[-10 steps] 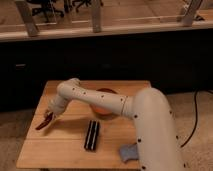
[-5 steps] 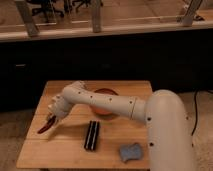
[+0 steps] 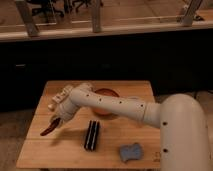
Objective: Place the pepper on the white sponge
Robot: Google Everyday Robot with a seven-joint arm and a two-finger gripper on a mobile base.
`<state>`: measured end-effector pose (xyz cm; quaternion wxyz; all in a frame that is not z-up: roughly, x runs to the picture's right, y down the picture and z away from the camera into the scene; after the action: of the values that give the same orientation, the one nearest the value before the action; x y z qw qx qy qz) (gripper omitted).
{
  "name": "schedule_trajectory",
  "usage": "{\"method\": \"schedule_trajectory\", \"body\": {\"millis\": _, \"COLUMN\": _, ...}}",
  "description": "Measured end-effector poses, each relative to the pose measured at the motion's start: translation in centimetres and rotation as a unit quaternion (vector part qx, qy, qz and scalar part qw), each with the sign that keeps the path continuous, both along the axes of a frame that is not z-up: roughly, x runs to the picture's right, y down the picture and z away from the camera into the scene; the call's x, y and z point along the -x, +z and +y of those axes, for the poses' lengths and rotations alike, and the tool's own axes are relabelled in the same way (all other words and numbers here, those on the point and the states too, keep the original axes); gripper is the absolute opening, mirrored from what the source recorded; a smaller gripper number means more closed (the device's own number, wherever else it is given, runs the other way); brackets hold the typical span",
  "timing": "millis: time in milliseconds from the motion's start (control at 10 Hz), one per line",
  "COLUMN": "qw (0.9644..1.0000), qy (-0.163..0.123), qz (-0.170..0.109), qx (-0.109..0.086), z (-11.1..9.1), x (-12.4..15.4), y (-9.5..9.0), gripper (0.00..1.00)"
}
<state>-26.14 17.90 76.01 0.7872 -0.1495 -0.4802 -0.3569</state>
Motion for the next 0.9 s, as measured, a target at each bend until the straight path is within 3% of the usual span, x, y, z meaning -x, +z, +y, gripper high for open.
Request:
{"method": "schedule_trajectory", "body": {"millis": 600, "qw": 0.9997, "qy": 0.016, "qz": 0.012, "qx": 0.013, "z": 2.6, "x": -2.9, "y": -1.9, "gripper": 0.00}}
{"method": "schedule_trajectory", "body": {"millis": 900, "qw": 0.9992, "qy": 0.024, "qz": 0.027, "qx": 0.014, "z": 3.2, "x": -5.0, "y": -1.9, "gripper": 0.00}}
